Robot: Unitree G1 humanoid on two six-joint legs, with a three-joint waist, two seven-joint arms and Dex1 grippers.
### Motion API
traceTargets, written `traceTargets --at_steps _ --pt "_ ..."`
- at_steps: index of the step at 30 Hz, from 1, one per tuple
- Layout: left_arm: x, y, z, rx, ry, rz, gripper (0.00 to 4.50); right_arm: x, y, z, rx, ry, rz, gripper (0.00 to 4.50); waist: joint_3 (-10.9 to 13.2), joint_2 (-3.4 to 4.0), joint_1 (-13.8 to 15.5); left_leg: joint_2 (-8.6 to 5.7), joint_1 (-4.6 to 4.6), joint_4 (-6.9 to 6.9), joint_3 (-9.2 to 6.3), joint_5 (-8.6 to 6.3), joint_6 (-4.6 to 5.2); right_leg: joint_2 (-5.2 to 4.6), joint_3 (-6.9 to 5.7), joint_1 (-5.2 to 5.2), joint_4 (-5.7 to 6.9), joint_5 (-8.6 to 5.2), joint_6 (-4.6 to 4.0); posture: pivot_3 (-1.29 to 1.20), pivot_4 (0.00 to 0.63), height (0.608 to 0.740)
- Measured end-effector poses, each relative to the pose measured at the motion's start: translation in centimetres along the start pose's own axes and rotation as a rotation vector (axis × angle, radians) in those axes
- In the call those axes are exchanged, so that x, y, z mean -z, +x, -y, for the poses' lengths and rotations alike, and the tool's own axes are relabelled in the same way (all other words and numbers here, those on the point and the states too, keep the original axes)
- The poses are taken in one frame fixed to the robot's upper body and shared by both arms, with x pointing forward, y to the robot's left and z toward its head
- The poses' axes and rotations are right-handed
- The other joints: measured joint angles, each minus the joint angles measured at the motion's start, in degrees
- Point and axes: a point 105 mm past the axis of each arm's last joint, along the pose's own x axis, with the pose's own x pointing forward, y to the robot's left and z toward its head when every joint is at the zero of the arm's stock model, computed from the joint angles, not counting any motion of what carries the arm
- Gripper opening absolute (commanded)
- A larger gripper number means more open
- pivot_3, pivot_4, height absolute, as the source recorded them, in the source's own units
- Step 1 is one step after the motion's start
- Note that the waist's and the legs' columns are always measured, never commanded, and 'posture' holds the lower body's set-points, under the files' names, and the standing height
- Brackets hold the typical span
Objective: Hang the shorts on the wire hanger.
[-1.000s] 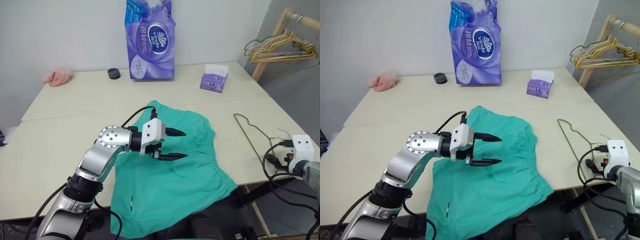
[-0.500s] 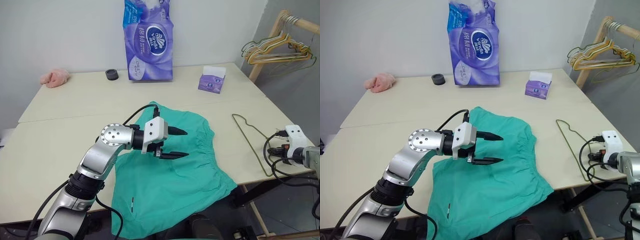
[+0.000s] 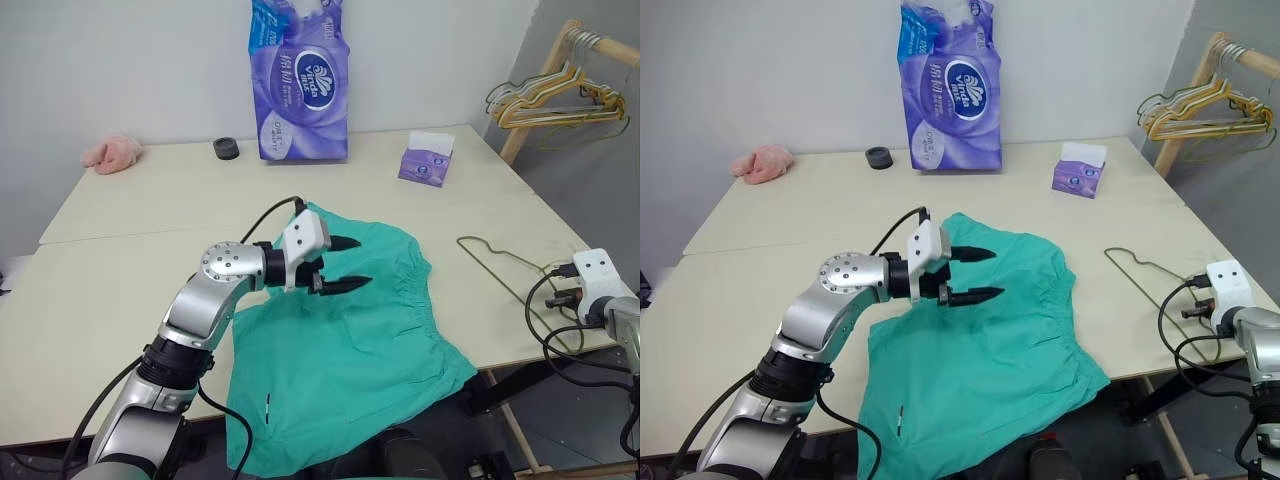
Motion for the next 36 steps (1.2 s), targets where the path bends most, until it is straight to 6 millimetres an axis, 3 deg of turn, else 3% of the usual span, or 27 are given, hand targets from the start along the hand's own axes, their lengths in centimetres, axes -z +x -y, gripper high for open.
traceTargets --at_steps 1,5,8,11,14,17,22,28,36 --pt "-0.1 -0.1 -1.0 -0.038 -0.025 0.004 4.46 -1.2 -0.5 -0.1 0.008 -0.046 0.049 0.0 0.05 0.08 -0.07 0.01 -0.03 -0.01 0.01 0.0 0.0 0.01 0.02 -0.06 0.03 0.0 0.0 -0.17 0.085 0.74" --pt "-1.0 -1.7 -5.3 -0.209 -0.078 0.045 4.46 -6.4 -2.9 -0.8 0.02 -0.263 0.264 0.0 0.08 0.14 -0.13 0.09 -0.02 -0.08 -0.04 0.0 0.0 0.12 -0.04 -0.1 0.04 -0.01 0.01 -0.18 0.081 0.74" --pt "-0.9 -2.5 -7.2 -0.268 -0.113 0.051 4.46 -8.4 -3.9 -1.7 -0.005 -0.357 0.343 0.0 0.09 0.13 0.01 0.06 -0.03 -0.07 -0.03 0.0 0.0 0.1 -0.03 -0.09 0.02 0.0 0.0 -0.18 0.078 0.74" --pt "-0.8 -3.5 -8.5 -0.246 -0.152 0.03 4.46 -11.4 -5.3 -5.1 -0.094 -0.536 0.475 0.0 0.1 0.15 -0.28 0.06 -0.03 -0.07 -0.02 0.0 0.0 0.1 -0.03 -0.12 0.02 -0.01 0.01 -0.18 0.075 0.74" --pt "-0.9 -4.2 -8.5 -0.174 -0.173 0.018 4.46 -13.1 -6.4 -7.7 -0.136 -0.69 0.57 0.0 0.1 0.14 -0.25 0.07 -0.05 -0.1 -0.04 -0.01 -0.02 0.1 -0.06 -0.13 -0.01 -0.01 0.0 -0.18 0.072 0.74" --pt "-0.1 -4.8 -8.3 -0.126 -0.189 -0.019 4.46 -13.0 -6.6 -10.1 -0.19 -0.804 0.609 0.0 0.1 0.14 -0.18 0.06 -0.07 -0.09 -0.05 -0.02 -0.04 0.07 -0.06 -0.14 -0.01 0.04 -0.09 -0.18 0.07 0.74" --pt "0.5 -4.2 -6.0 0.064 -0.183 -0.083 4.46 -13.8 -7.2 -13.1 -0.252 -0.918 0.694 0.0 0.1 0.14 -0.12 0.03 -0.11 -0.06 -0.04 -0.02 -0.04 0.03 -0.06 -0.17 0.01 0.13 -0.24 -0.18 0.065 0.74" --pt "1.7 -4.0 -3.7 0.214 -0.185 -0.163 4.46 -15.8 -8.2 -14.1 -0.235 -1.0 0.783 0.0 0.1 0.14 -0.19 0.05 -0.09 -0.05 -0.08 -0.02 -0.04 0.04 -0.09 -0.17 0.06 0.13 -0.26 -0.18 0.064 0.74" --pt "3.1 -3.4 -4.6 0.144 -0.179 -0.184 4.46 -17.0 -9.5 -15.7 -0.256 -1.055 0.873 0.0 0.1 0.14 -0.16 0.05 -0.1 -0.03 -0.1 -0.02 -0.04 0.03 -0.1 -0.17 0.07 0.13 -0.27 -0.19 0.062 0.74"
